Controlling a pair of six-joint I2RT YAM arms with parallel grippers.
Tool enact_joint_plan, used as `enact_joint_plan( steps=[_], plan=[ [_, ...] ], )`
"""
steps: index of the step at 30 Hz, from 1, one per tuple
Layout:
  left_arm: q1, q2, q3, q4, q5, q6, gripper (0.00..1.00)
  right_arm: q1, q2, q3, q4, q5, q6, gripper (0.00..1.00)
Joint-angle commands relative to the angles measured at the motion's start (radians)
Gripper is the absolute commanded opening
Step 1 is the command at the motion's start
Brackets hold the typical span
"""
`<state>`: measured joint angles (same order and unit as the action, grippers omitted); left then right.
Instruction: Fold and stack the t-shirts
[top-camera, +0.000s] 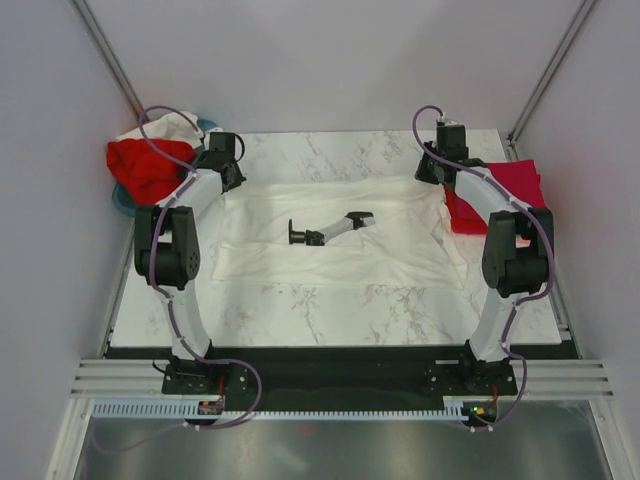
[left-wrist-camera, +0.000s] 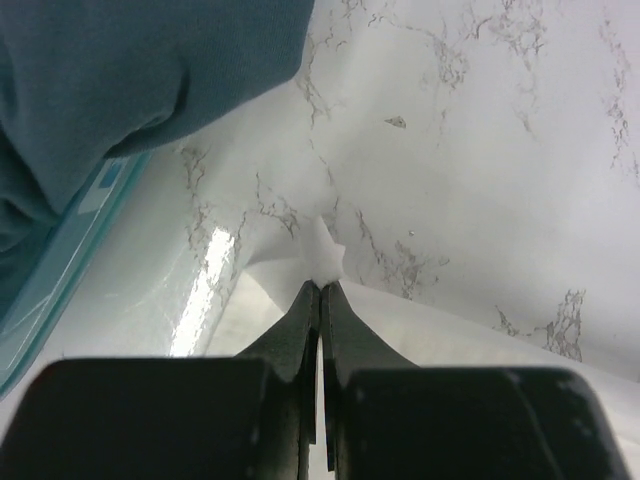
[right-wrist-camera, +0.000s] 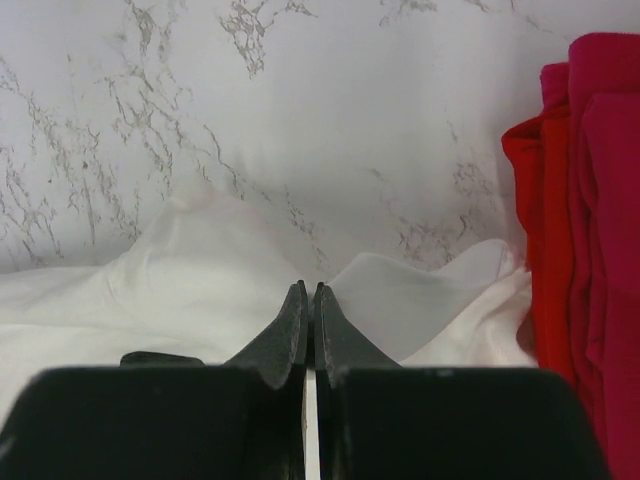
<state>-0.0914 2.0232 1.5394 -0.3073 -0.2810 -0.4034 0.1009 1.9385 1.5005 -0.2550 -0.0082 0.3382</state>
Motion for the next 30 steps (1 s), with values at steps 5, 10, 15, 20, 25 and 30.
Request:
enact_joint_plan(
  steps=[5,10,15,20,25,30],
  plan=[
    [-0.024,-0.159,-0.117,0.102,-0.129,0.018,0.02,-0.004,-0.133,-0.109,0.037,0.002,0.062,0.00],
    [-0.037,-0.218,-0.202,0.122,-0.170,0.017,0.02,0.000,-0.191,-0.172,0.045,0.002,0.076,0.00],
    [-0.044,-0.268,-0.260,0.131,-0.178,0.012,0.02,0.003,-0.266,-0.236,0.045,0.031,0.088,0.00],
    [-0.050,-0.308,-0.314,0.135,-0.181,0.014,0.02,0.003,-0.332,-0.328,0.042,0.051,0.102,0.00],
    [-0.053,-0.360,-0.367,0.146,-0.178,0.014,0.02,0.006,-0.392,-0.390,0.045,0.060,0.117,0.00],
    [-0.056,-0.397,-0.404,0.152,-0.193,0.017,0.02,0.017,-0.430,-0.448,0.048,0.077,0.133,0.00]
  ],
)
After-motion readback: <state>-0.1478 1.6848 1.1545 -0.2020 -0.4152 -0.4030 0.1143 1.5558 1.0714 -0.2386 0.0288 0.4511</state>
